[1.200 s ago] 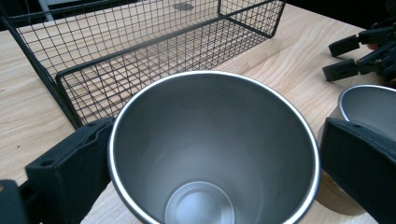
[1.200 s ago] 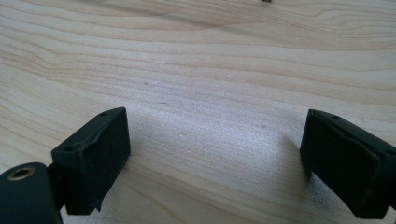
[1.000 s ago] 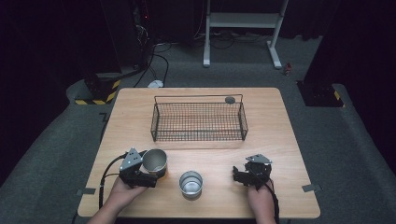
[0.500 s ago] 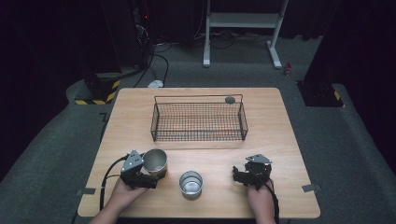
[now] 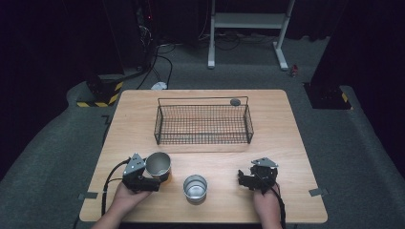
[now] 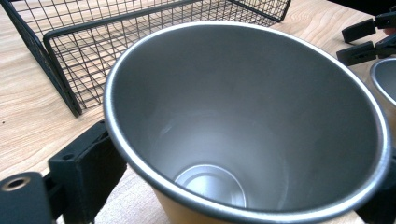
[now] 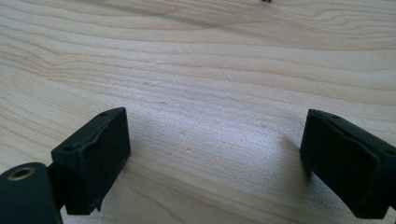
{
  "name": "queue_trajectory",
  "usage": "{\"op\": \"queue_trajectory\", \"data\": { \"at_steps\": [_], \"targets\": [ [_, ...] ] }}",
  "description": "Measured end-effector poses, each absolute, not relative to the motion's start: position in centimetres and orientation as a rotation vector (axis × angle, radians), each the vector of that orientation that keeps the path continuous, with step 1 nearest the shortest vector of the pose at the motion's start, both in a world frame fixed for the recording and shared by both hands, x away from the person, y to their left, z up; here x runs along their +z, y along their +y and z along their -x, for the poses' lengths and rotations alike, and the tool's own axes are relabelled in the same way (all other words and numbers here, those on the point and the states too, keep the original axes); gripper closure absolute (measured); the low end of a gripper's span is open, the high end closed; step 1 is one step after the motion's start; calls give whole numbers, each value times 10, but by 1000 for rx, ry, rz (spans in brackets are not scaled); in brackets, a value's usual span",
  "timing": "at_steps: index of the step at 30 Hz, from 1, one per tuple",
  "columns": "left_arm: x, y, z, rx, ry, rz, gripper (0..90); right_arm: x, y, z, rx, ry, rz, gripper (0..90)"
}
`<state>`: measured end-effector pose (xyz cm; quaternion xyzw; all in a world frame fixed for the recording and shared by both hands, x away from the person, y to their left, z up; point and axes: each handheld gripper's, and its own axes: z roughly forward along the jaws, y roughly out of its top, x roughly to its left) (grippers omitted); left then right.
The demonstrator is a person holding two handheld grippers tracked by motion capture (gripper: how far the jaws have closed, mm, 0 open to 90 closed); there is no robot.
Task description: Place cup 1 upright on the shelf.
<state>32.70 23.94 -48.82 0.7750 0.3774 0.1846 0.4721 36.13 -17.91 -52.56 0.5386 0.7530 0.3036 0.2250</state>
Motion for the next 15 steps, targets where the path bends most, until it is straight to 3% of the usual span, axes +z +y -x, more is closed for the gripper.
{"op": "queue_trajectory", "data": {
  "at_steps": [15],
  "targets": [
    [-491,238,-325,480,914,-1914,154,-526,-179,-361,837,2077,-1486,85]
  ]
}}
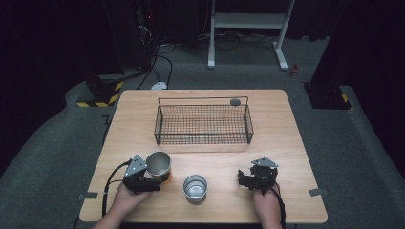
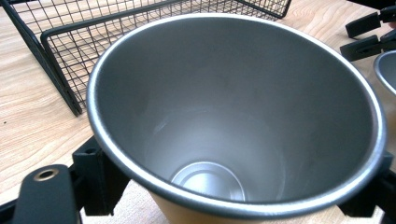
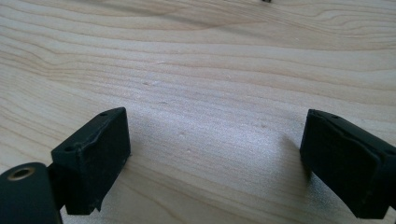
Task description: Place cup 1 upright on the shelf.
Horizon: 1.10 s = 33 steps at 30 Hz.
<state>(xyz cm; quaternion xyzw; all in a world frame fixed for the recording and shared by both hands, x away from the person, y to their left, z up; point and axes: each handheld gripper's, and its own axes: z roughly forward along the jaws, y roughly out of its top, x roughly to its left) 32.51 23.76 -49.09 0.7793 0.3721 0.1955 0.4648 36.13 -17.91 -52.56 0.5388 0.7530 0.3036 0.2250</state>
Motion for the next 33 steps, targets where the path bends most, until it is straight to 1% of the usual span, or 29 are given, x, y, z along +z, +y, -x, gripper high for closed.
{"op": "queue_trajectory", "data": {
  "at_steps": [17,33],
  "targets": [
    [-492,240,-325,491,916,-1902,161,-526,-179,-361,838,2076,-1488,85],
    [-489,242,-325,530,924,-1884,162,-526,-179,-361,837,2078,-1484,85]
  ]
}}
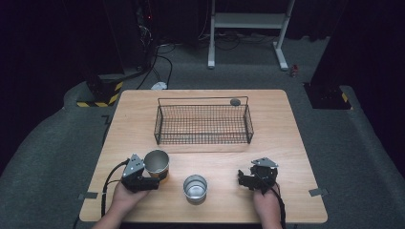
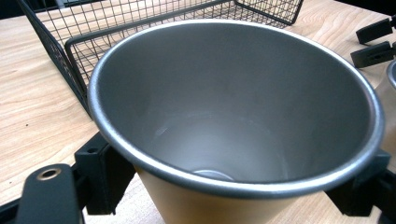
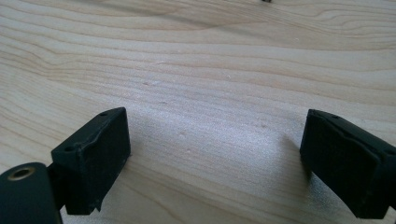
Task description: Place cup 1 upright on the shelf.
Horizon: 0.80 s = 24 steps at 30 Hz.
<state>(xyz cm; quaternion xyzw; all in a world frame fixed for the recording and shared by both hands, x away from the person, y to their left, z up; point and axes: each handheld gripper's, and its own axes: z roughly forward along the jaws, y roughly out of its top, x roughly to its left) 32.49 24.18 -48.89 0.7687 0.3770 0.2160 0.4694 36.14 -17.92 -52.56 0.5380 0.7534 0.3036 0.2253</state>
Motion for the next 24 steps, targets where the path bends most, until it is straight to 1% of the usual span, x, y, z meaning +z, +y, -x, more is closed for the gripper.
{"op": "queue_trajectory", "data": {
  "at_steps": [3,10,19,24],
  "targets": [
    [-487,243,-324,552,914,-1877,163,-526,-179,-361,837,2077,-1485,85],
    [-485,241,-323,552,907,-1863,163,-526,-179,-361,838,2078,-1484,85],
    [-482,242,-324,522,924,-1827,164,-526,-179,-361,838,2082,-1479,85],
    [-482,241,-324,527,930,-1819,164,-526,-179,-361,839,2084,-1476,86]
  ]
}}
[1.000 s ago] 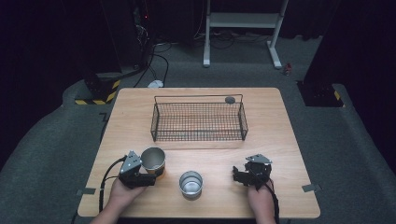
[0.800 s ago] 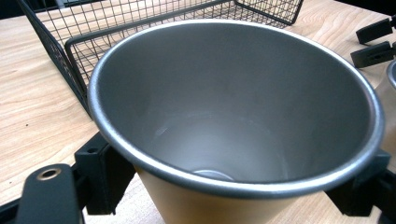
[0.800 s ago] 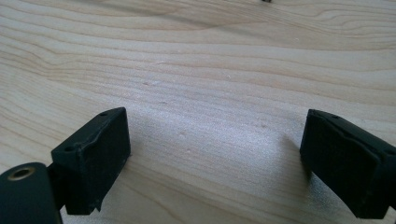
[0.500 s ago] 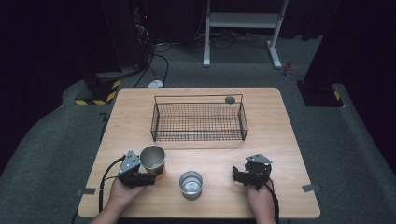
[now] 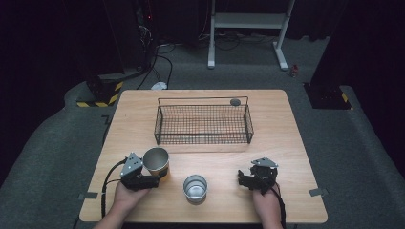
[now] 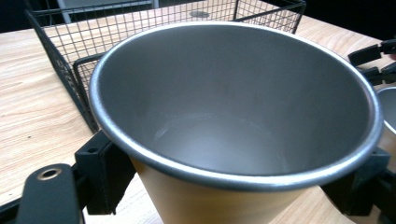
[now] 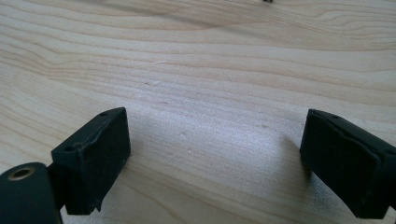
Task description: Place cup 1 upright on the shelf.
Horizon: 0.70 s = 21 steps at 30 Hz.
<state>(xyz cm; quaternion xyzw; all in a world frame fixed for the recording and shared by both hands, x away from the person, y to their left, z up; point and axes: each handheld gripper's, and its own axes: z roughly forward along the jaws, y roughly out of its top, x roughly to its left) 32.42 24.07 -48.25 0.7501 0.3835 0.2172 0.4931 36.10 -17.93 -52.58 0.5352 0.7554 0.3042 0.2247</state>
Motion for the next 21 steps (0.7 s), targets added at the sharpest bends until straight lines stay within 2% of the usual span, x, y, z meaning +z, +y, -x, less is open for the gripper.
{"op": "queue_trajectory", "data": {
  "at_steps": [13,21],
  "targets": [
    [-477,224,-325,602,975,-1855,164,-526,-179,-361,846,2100,-1463,85],
    [-467,221,-326,616,992,-1815,164,-526,-179,-362,847,2107,-1455,85]
  ]
}}
